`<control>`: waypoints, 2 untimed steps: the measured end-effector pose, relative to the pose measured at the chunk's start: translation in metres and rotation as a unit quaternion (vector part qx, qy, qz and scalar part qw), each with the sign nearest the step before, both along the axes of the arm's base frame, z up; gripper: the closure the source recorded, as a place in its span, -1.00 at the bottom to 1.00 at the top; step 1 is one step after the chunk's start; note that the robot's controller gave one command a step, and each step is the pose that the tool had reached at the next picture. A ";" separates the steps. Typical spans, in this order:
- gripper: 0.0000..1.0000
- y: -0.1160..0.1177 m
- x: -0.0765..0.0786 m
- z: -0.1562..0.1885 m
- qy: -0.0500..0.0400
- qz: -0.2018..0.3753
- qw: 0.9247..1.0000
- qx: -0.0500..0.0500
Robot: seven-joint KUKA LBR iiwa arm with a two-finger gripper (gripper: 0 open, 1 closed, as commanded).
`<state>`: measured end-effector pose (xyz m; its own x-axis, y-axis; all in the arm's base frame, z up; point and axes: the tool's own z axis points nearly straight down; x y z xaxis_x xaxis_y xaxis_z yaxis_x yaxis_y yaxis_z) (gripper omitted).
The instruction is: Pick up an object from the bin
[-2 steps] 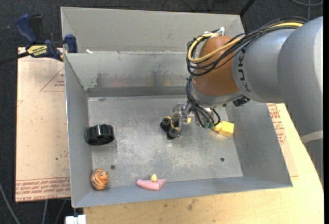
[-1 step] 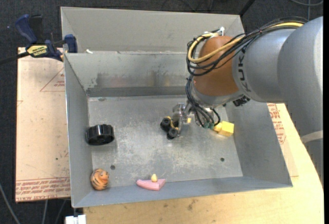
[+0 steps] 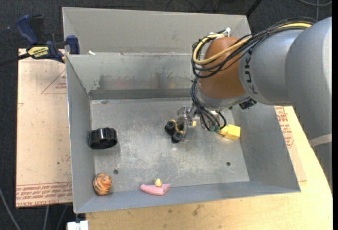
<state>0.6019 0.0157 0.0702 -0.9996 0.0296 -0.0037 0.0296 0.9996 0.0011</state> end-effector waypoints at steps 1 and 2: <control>1.00 0.000 0.000 0.000 0.000 0.000 1.000 0.000; 1.00 -0.010 -0.010 0.117 0.000 0.015 1.000 0.000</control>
Offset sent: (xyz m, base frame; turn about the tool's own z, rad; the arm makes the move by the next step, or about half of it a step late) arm -0.0105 -0.0105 0.1174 -0.0312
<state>0.5922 0.0056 0.1876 -1.0000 -0.0006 -0.0031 -0.0006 1.0000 0.0005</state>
